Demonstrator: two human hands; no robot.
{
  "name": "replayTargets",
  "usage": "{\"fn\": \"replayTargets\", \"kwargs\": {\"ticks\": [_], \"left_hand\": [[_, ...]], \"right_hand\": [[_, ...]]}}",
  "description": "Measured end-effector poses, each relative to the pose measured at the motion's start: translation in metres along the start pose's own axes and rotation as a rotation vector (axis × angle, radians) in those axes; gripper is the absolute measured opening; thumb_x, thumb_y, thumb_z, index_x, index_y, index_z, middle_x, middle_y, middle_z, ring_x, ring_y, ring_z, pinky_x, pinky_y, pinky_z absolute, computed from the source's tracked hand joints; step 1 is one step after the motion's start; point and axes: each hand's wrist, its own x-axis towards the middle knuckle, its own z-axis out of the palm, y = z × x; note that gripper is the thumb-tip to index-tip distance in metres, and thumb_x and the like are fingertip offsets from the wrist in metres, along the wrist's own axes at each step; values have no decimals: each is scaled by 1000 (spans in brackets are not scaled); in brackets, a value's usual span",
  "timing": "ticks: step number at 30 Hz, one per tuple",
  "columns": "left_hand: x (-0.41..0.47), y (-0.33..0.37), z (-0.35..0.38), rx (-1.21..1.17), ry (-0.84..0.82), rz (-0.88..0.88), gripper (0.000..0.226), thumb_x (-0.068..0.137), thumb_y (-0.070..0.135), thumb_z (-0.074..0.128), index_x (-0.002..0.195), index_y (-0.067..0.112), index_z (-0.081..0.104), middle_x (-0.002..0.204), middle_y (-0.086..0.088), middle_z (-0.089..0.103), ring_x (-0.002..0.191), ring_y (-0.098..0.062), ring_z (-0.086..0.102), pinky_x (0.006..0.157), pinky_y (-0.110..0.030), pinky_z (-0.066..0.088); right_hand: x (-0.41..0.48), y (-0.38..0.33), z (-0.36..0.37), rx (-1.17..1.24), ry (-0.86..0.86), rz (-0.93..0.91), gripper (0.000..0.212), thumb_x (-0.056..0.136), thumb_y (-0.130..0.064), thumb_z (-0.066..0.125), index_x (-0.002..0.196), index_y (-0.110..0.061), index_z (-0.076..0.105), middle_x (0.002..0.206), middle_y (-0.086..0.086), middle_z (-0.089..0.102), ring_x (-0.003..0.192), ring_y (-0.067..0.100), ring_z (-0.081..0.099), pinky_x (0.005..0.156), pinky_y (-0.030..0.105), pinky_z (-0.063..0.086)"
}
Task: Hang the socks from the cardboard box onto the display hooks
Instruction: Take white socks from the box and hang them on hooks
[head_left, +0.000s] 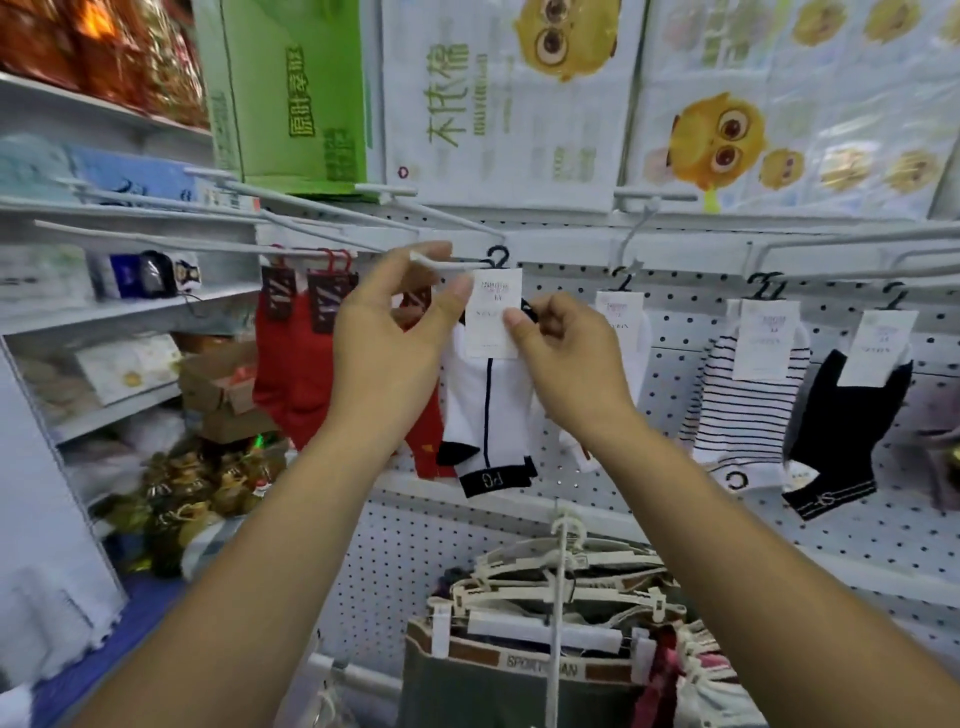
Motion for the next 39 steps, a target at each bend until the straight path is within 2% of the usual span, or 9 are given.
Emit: {"fn": "replayTargets", "kwargs": {"ticks": [6, 8, 12, 15, 19, 24, 28, 33, 39], "left_hand": [[17, -9, -10, -65, -110, 77, 15, 94, 17, 73, 94, 32, 75, 107, 4, 77, 105, -20, 71, 95, -54, 54], [21, -12, -13, -76, -134, 80, 18, 92, 17, 74, 93, 35, 75, 106, 4, 78, 105, -23, 71, 96, -56, 54], [26, -14, -16, -87, -186, 68, 21, 91, 14, 74, 92, 35, 75, 104, 5, 78, 107, -21, 71, 99, -49, 54], [28, -14, -18, -87, -206, 80, 18, 92, 13, 74, 92, 31, 73, 104, 3, 78, 105, -19, 71, 97, -42, 55], [29, -13, -20, -77, -228, 84, 21, 92, 14, 74, 90, 35, 72, 98, 11, 76, 94, -7, 68, 86, -29, 54], [23, -12, -23, -17, -259, 61, 14, 95, 20, 72, 104, 30, 73, 101, 14, 75, 94, -1, 67, 80, -22, 51], [-7, -10, -39, 72, -264, -27, 25, 96, 29, 70, 121, 27, 69, 114, 16, 71, 107, 4, 65, 90, -18, 51], [-57, -8, -70, 179, -256, -90, 33, 96, 32, 67, 129, 27, 67, 125, 16, 68, 119, 2, 60, 106, -31, 48], [-132, 10, -103, 430, -358, -50, 41, 95, 32, 68, 135, 26, 63, 141, 16, 56, 134, -1, 45, 114, -26, 32]], "right_hand": [[15, 12, 18, -151, -6, -47, 14, 97, -25, 64, 109, -17, 65, 98, -7, 67, 86, 4, 60, 73, 15, 47], [20, 15, 22, -157, 13, -17, 17, 97, -25, 64, 112, -18, 64, 101, -7, 66, 84, 1, 58, 67, 6, 41], [33, 20, 29, -203, 79, 32, 24, 96, -26, 65, 118, -14, 63, 102, -3, 62, 90, 9, 57, 64, 4, 37], [41, 25, 33, -218, 86, 80, 23, 96, -26, 65, 116, -14, 63, 100, -3, 61, 89, 12, 57, 63, 6, 36], [42, 27, 33, -171, 66, 133, 16, 94, -27, 68, 108, -21, 61, 98, -1, 64, 90, 21, 65, 68, 30, 52], [25, 27, 24, -178, 77, 196, 26, 94, -30, 68, 116, -19, 58, 106, -1, 64, 93, 13, 62, 68, 19, 46], [-8, 21, 10, -181, 82, 192, 33, 93, -27, 70, 120, -13, 59, 117, -3, 63, 109, 11, 59, 98, 28, 49], [-62, 0, -8, -211, -31, 179, 37, 94, -32, 69, 126, -18, 59, 130, -6, 62, 119, 7, 56, 106, 30, 45], [-142, -29, -20, -436, -314, 73, 48, 96, -37, 65, 140, -24, 52, 144, -7, 53, 131, 12, 48, 112, 35, 40]]}}
